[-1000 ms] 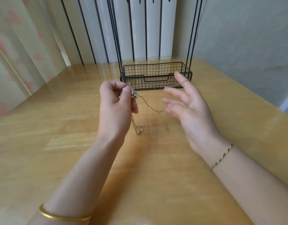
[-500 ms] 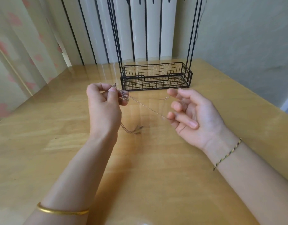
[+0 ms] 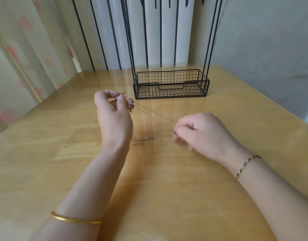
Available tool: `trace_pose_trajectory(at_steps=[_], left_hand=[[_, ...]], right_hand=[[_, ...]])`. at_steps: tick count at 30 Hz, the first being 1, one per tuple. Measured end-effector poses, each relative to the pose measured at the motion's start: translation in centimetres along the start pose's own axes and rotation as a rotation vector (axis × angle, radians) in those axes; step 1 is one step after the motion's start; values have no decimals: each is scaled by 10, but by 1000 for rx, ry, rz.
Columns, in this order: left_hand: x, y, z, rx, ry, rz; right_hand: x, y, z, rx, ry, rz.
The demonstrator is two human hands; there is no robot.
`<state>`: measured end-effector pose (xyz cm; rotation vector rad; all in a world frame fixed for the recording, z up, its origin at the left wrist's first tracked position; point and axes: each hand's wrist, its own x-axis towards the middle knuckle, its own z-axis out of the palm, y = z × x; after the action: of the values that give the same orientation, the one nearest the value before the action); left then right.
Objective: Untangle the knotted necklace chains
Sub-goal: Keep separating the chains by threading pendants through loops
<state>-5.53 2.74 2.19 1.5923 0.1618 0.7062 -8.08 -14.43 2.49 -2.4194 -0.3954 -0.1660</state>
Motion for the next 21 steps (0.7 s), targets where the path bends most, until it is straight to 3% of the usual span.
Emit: trace_pose_trajectory(at_steps=[9, 21], left_hand=[[-5, 2, 3, 42, -118, 103], [-16, 7, 7, -49, -272, 30]], right_hand=[[4, 10, 8, -353, 134, 34], [3, -4, 12, -233, 4, 29]])
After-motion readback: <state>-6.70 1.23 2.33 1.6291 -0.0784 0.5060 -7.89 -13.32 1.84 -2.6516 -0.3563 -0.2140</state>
